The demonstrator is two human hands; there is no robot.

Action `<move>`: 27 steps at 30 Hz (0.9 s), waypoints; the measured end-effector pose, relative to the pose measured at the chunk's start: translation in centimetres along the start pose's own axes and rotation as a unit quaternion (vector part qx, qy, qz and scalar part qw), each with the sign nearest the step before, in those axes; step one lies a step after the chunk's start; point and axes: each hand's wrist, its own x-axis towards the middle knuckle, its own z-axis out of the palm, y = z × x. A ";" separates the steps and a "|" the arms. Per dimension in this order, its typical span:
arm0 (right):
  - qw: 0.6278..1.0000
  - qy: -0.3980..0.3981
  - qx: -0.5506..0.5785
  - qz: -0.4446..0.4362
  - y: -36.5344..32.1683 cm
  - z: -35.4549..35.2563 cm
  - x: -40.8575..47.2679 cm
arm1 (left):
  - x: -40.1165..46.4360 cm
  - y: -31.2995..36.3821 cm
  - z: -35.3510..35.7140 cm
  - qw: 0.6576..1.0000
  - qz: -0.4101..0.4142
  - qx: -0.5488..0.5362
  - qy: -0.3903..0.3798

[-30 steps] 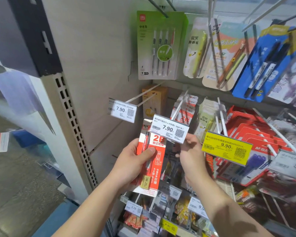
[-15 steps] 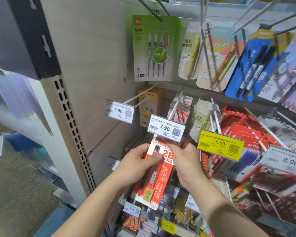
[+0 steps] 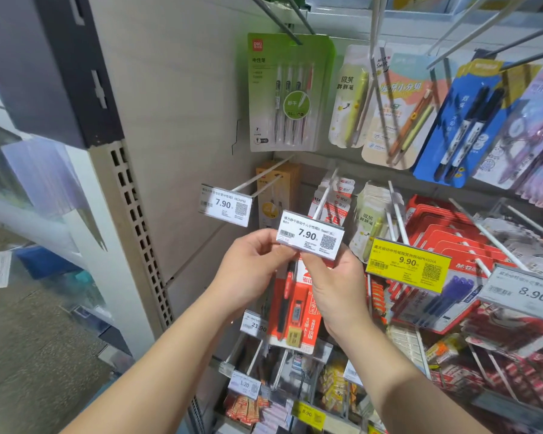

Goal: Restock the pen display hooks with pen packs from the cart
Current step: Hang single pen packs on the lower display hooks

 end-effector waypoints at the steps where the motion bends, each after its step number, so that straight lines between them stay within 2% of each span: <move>1: 1.000 0.004 -0.007 -0.003 0.2 0.0 0.1 | 0.1 0.1 0.1 1.000 0.001 0.005 -0.001; 13: 1.000 0.010 -0.024 0.010 0.6 -0.6 1.3 | 1.2 0.2 1.5 1.000 0.012 0.019 0.009; 20: 0.991 0.013 -0.122 0.049 1.5 -3.0 0.3 | 1.9 -0.2 1.8 0.999 -0.013 0.017 0.024; 24: 0.989 -0.001 -0.147 0.009 2.4 -3.4 1.3 | 2.5 -0.3 2.3 0.999 -0.030 0.015 0.023; 27: 0.989 -0.014 -0.148 -0.015 4.4 -3.9 3.0 | 3.0 -0.6 2.4 0.993 -0.052 0.094 0.041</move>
